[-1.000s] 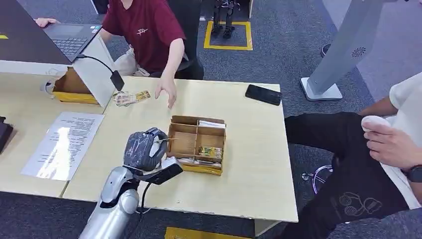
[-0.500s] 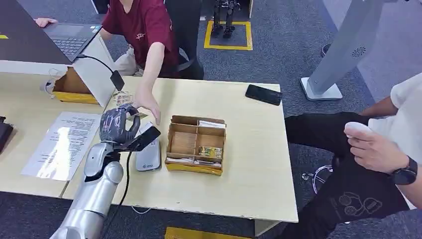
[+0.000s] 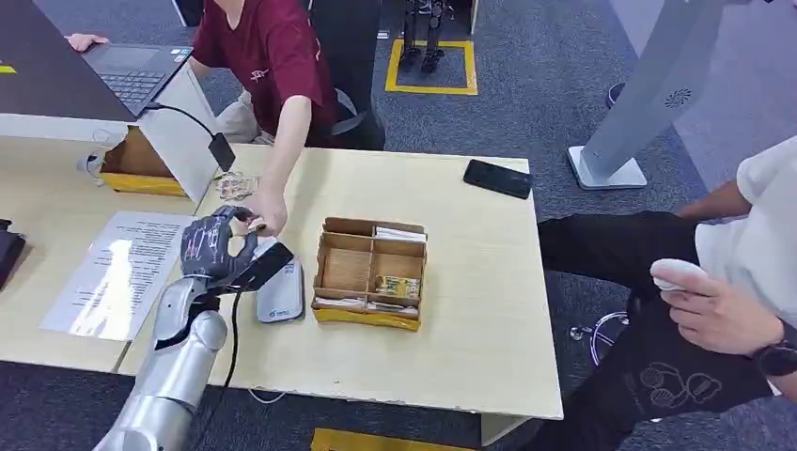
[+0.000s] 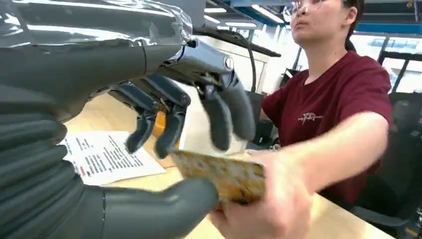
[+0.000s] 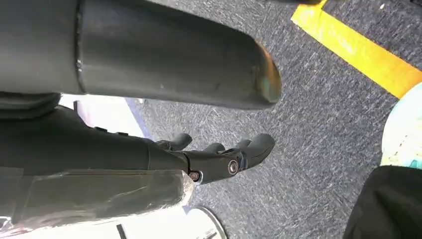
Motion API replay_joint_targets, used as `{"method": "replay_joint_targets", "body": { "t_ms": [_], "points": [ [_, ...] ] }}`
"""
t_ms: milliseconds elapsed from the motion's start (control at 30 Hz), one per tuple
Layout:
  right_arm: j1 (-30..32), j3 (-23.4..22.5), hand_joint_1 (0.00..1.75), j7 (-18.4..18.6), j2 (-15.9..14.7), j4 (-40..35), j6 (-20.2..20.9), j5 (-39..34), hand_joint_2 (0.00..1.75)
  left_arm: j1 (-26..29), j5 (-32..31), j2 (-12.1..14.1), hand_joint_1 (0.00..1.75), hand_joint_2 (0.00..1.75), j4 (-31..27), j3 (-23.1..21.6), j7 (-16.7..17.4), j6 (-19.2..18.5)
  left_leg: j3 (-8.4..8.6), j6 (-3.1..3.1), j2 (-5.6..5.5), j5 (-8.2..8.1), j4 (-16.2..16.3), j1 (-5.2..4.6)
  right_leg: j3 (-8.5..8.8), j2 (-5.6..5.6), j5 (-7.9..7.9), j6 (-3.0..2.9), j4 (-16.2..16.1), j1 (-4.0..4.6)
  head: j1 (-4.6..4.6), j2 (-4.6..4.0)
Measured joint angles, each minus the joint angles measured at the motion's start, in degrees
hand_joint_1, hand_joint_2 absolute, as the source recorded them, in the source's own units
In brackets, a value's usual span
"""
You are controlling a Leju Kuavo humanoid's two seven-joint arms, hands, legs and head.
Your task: Pass the card to the sensor for recognition and then transmit it.
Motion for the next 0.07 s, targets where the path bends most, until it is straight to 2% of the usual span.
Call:
{"method": "replay_joint_targets", "body": {
  "t_ms": [67],
  "points": [
    [0.0, 0.0, 0.00, 0.0, -0.1, 0.0, -0.1, 0.0, 0.00, 0.0, -0.3, 0.0, 0.00, 1.75, 0.0, 0.8, 0.7, 0.6, 0.00, 0.00, 0.01, 0.00, 0.0, 0.00, 0.00, 0.02, 0.00, 0.00, 0.0, 0.00, 0.00, 0.00]
  ]
}}
